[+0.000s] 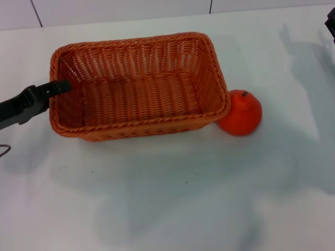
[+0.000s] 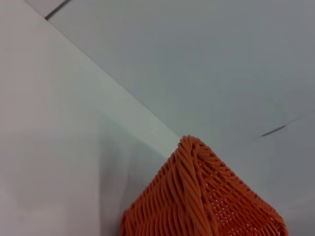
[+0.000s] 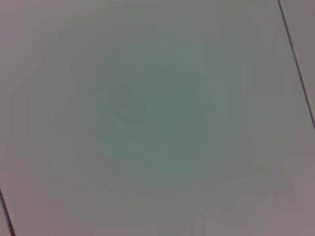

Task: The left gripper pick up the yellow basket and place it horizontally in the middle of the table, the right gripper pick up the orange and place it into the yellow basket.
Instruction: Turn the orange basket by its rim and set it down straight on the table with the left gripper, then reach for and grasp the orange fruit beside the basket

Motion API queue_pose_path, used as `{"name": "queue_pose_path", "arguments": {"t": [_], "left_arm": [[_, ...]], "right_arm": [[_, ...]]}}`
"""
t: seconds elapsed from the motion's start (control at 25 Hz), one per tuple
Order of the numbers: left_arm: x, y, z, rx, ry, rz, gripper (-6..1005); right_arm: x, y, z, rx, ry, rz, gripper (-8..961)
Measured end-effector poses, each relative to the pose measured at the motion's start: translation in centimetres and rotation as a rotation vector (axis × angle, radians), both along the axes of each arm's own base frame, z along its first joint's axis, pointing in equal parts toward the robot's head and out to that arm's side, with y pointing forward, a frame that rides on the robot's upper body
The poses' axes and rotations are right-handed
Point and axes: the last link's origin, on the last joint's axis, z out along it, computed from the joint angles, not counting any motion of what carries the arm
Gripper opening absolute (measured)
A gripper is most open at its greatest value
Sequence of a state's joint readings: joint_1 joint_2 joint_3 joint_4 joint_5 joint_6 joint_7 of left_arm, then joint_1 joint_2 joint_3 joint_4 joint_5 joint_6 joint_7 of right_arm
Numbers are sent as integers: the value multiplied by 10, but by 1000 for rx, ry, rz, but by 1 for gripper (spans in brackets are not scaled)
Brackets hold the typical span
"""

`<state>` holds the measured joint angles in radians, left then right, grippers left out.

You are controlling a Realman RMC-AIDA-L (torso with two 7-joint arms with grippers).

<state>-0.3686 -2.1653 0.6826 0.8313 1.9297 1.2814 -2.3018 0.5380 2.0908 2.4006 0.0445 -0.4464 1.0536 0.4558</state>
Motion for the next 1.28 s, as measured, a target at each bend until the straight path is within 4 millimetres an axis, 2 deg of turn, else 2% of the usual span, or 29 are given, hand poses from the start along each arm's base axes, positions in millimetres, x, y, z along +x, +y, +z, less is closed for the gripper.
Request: {"name": "queue_pose_path", "arguments": {"t": [0.2,0.32,0.56,0.72,0.96,1.16,1.28], "left_arm": [[-3,-4,2,1,3,-2,581],[-10,-7,11,36,22,1,580],[-22,-11,48,275,40,-73,578],[-20,-11,61,461,92,-185,577],[-11,-16,53,754,201,-372,575],[-7,-29,36,1004,354,-445,572],[-6,-33,25,1067,430,-450,571]], "right_arm": [[-2,2,0,0,-3,7,939],[-4,3,0,-9,-12,19,939],[-14,8,-3,-72,-10,99,939],[-27,13,-2,-137,18,189,939],[-44,20,10,-304,48,344,938],[-60,22,37,-530,44,492,938],[-72,23,55,-732,0,534,938]]}}
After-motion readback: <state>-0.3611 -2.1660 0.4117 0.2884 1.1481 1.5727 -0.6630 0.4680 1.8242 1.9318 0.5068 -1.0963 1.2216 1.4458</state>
